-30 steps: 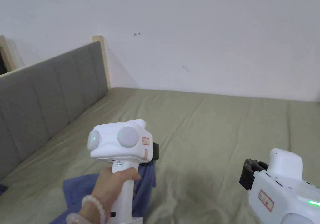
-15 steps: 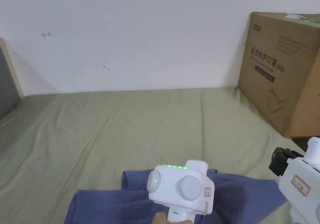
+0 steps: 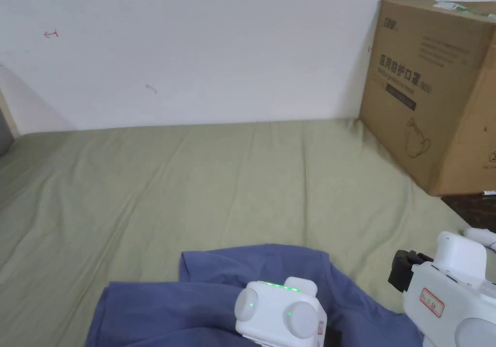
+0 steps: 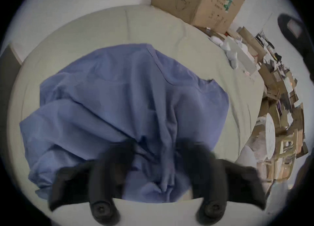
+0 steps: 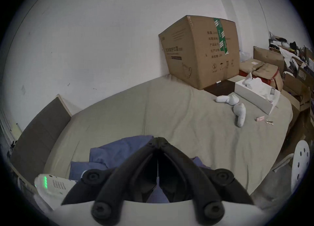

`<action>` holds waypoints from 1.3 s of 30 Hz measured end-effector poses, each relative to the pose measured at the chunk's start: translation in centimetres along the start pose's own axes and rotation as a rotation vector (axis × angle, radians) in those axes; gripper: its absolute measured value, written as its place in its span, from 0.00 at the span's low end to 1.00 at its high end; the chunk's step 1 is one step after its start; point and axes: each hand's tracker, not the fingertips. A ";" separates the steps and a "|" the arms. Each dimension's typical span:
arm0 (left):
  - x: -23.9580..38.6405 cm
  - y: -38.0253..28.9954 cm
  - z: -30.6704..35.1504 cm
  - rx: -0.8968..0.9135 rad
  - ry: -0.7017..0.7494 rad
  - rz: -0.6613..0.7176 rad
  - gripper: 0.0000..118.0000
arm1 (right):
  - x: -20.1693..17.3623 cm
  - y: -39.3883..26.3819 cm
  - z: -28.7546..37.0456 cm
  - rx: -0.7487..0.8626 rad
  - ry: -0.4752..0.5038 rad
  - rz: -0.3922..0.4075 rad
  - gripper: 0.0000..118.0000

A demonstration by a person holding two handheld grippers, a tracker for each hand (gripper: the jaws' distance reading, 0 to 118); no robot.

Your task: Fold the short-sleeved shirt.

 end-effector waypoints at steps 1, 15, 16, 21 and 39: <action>-0.8 0.1 0.9 0.011 -0.009 0.013 0.90 | -0.4 0.0 0.0 -0.004 0.009 0.009 0.00; -14.4 -7.8 8.3 0.119 0.213 0.252 0.00 | -5.7 -3.4 -1.8 -0.103 0.108 0.109 0.00; -15.5 -8.5 8.0 0.122 0.213 0.298 0.00 | -6.0 -3.8 -2.3 -0.117 0.111 0.117 0.00; -20.3 -8.1 8.4 0.159 0.184 0.443 0.01 | -7.4 -4.7 -4.6 -0.160 0.128 0.139 0.00; -34.3 -0.6 1.2 0.011 0.311 0.478 0.28 | -8.4 -6.2 -10.2 -0.251 0.109 0.190 0.00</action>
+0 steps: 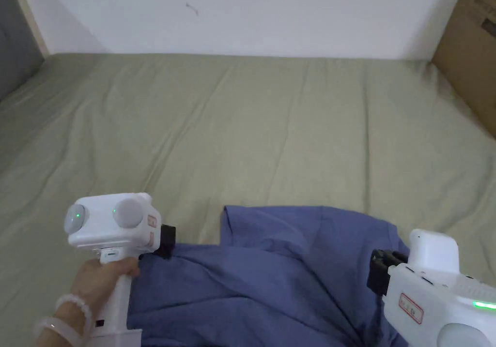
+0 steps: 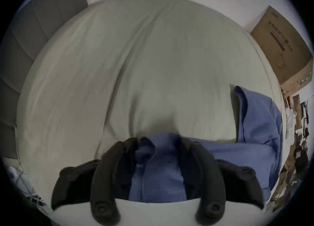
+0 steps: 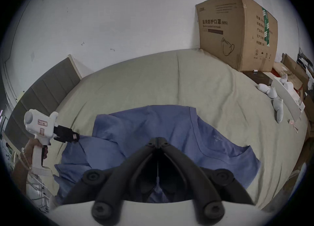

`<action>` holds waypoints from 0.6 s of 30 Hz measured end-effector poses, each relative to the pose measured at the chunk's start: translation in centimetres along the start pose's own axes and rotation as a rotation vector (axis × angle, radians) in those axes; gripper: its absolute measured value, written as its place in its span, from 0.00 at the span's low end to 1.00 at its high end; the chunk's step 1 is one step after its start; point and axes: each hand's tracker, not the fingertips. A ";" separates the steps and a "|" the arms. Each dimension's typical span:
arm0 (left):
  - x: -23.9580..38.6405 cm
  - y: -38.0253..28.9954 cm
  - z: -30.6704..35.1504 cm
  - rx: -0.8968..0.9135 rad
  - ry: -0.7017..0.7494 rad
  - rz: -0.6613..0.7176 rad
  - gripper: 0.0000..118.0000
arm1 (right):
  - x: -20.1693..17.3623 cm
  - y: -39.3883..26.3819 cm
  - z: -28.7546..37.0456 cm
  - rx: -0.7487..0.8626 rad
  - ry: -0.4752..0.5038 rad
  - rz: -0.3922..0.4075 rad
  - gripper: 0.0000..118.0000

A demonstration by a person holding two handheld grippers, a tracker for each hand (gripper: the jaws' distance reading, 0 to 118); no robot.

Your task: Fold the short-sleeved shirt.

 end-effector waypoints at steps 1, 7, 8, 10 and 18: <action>0.2 0.0 0.4 -0.008 0.009 -0.008 0.11 | 0.1 0.0 -0.1 -0.003 -0.001 0.007 0.00; 1.1 0.3 2.4 0.013 0.016 -0.058 0.07 | -0.2 2.6 -1.7 -0.016 0.073 0.061 0.00; 0.9 0.4 2.5 0.024 0.012 -0.056 0.07 | -0.5 3.5 -2.4 -0.013 0.078 0.105 0.01; 0.9 0.2 3.2 0.040 0.005 -0.051 0.07 | -1.2 5.3 -4.2 -0.014 0.054 0.186 0.15; 0.8 -0.3 5.1 0.089 -0.012 -0.053 0.07 | -3.7 11.1 -17.6 -0.256 0.050 0.409 0.88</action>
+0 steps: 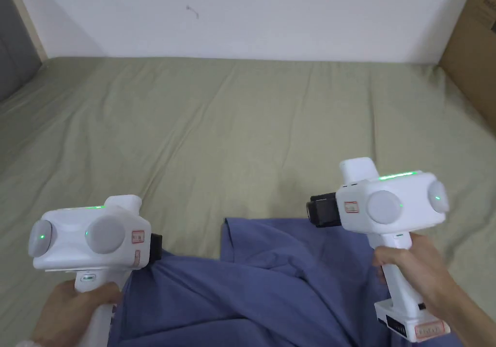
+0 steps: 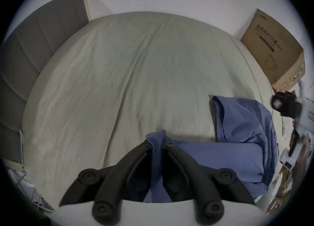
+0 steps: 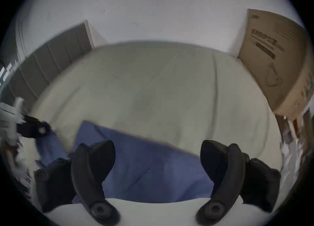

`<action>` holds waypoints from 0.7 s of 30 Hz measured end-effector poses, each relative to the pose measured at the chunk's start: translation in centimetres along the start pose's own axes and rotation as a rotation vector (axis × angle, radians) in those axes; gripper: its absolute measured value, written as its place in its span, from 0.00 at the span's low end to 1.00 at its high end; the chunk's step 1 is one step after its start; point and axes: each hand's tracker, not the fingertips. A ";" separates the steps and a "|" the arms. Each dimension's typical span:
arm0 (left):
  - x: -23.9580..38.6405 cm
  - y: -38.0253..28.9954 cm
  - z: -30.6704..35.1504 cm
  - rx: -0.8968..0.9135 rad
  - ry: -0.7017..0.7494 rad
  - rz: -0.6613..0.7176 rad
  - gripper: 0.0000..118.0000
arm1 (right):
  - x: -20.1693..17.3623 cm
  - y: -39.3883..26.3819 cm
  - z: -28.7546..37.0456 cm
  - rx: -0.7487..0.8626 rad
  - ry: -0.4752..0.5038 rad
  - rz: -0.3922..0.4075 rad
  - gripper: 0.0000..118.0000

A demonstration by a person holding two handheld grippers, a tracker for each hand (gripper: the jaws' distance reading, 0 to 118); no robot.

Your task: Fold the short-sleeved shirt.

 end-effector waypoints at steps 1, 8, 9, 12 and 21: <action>-0.1 0.1 -0.1 0.003 -0.002 -0.002 0.07 | -0.2 0.2 -1.5 -0.049 0.001 0.048 0.88; 0.0 -0.1 -0.3 -0.013 0.008 -0.038 0.07 | 0.7 -1.2 -4.4 -0.123 0.056 -0.060 0.28; 0.1 0.0 -0.2 -0.018 0.011 -0.051 0.07 | 0.5 -1.3 -4.2 -0.122 0.084 -0.036 0.07; 0.1 0.2 0.4 -0.013 0.015 -0.040 0.07 | -0.6 -1.1 -3.6 -0.110 0.000 0.111 0.05; 0.5 1.8 6.8 0.094 0.058 -0.064 0.07 | 4.8 2.8 7.7 0.089 -0.021 -0.097 0.05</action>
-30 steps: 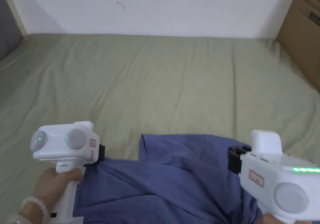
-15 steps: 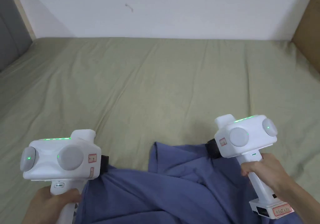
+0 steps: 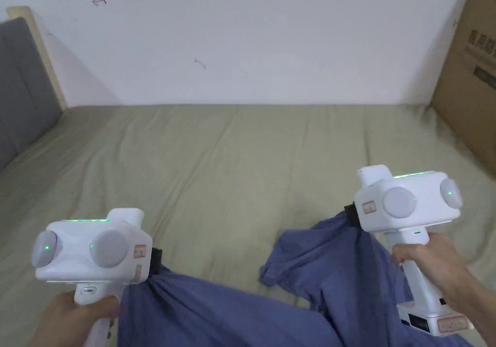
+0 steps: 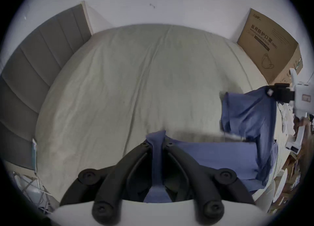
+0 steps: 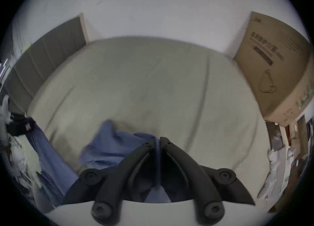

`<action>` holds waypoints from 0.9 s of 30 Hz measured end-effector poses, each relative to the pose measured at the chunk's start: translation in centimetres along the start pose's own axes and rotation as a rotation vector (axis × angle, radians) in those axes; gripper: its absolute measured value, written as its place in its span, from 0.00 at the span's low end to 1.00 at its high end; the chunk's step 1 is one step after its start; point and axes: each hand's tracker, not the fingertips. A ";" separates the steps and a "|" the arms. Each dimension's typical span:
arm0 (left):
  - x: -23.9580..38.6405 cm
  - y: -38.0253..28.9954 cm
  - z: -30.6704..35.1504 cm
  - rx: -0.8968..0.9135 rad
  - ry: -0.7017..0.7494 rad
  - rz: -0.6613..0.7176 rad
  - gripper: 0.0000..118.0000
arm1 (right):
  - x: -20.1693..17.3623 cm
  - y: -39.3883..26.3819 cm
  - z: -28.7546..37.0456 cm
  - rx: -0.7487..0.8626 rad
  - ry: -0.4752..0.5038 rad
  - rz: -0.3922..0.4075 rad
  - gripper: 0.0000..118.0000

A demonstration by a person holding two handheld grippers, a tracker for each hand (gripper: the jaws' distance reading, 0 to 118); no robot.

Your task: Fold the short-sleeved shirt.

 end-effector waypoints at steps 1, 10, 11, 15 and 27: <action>-0.2 0.5 1.3 0.020 0.005 -0.003 0.07 | 1.5 0.7 1.9 0.032 -0.009 -0.034 0.05; -1.4 3.7 12.6 0.208 0.074 -0.070 0.07 | 12.2 1.1 19.9 0.305 -0.052 -0.328 0.05; -1.3 4.0 13.5 0.223 0.074 -0.068 0.07 | 12.7 0.8 21.4 0.330 -0.055 -0.350 0.05; -0.7 5.6 17.4 0.299 -0.002 -0.039 0.07 | 13.2 0.9 26.1 0.369 -0.066 -0.346 0.05; 1.6 18.6 22.7 0.486 0.114 -0.088 0.07 | 15.3 11.9 29.4 0.458 -0.084 -0.424 0.05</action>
